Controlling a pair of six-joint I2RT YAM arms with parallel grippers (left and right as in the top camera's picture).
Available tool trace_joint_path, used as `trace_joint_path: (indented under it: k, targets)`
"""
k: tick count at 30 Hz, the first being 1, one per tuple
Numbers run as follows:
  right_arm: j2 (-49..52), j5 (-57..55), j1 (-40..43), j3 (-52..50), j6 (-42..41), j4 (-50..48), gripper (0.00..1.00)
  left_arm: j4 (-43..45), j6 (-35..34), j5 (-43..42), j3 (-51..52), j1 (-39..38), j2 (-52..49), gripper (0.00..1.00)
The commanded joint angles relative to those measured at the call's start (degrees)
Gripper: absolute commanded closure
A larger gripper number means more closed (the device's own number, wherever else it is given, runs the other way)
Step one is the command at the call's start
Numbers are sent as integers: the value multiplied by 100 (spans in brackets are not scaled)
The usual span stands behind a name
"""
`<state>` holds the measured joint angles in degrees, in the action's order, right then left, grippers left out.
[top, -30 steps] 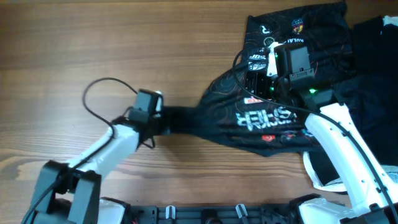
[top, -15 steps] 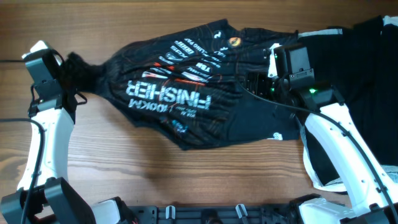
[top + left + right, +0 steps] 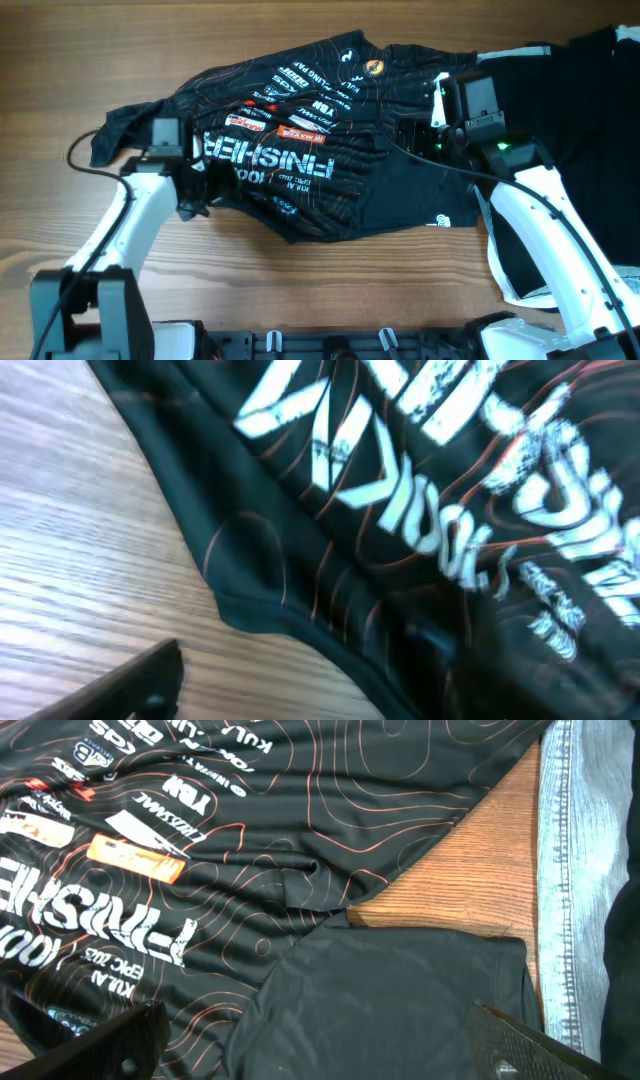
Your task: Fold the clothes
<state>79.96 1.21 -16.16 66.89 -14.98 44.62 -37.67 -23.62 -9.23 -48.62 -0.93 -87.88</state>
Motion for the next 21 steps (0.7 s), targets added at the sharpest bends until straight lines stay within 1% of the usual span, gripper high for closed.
trace_joint_path:
  k: [1,4,7,8,9,10,11,13,14,16,18,20,21]
  targets:
    - [-70,-81,11,50,-2,50,0,557,-114,247,289,-149,-232,34]
    - [-70,-81,11,50,-2,72,0,667,-111,249,341,-186,-474,33]
    - [-70,-83,11,50,-2,109,0,697,-111,251,341,-186,-824,26]
    - [-70,-83,11,50,-4,114,0,723,-111,251,341,-186,-929,25]
    - [-70,-81,11,50,-2,116,0,730,-111,249,341,-186,-1027,28]
    - [-70,-81,11,50,-2,120,0,719,-109,249,341,-186,-1134,39]
    - [-70,-81,11,50,-4,125,0,688,-107,251,341,-186,-1191,56]
    - [-70,-83,11,50,-2,140,0,592,-107,345,341,-179,-1233,86]
    - [-70,-83,11,50,-2,153,0,531,-107,514,339,-179,-1226,94]
    - [-70,-83,11,50,-4,153,0,402,-107,846,337,-142,-1189,96]
    - [-70,-87,11,50,-2,153,0,173,-109,1447,284,39,-1093,96]
    - [-70,-205,11,50,-9,155,0,-109,-109,2050,61,433,-938,96]
    - [-70,-262,13,50,-24,155,0,-208,-109,2197,-79,640,-874,96]
